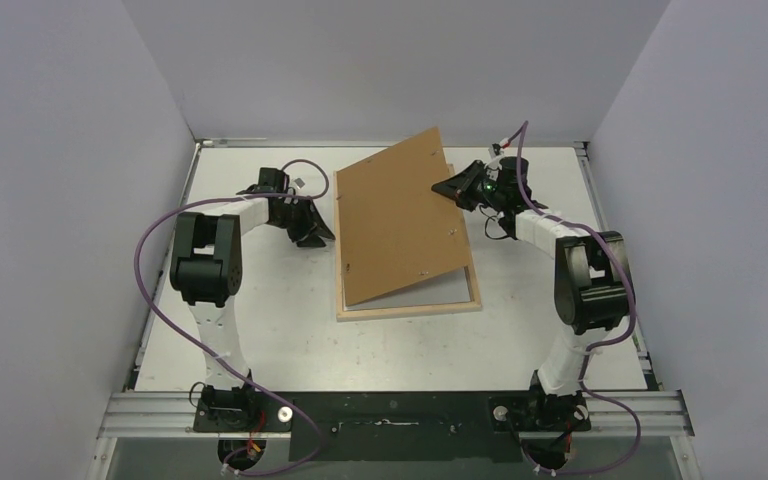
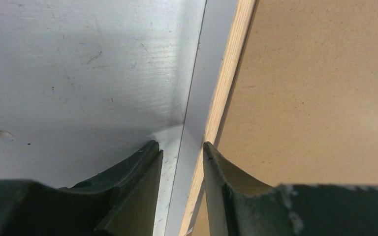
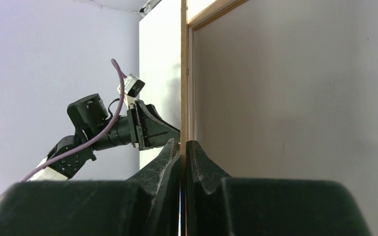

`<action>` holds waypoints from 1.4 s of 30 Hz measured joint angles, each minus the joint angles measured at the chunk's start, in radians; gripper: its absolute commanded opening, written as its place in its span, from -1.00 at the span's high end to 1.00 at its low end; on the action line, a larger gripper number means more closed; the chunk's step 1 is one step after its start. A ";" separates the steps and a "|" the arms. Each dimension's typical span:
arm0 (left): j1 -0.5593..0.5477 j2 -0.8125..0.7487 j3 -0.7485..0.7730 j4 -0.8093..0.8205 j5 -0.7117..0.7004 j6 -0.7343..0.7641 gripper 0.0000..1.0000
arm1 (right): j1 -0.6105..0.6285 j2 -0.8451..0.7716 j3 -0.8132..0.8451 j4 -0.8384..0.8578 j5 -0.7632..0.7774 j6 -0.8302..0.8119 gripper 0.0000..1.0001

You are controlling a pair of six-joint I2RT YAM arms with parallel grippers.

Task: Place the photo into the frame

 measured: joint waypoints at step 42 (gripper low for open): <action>-0.011 0.027 0.030 -0.010 0.026 0.007 0.32 | 0.001 -0.053 -0.099 0.043 0.032 -0.016 1.00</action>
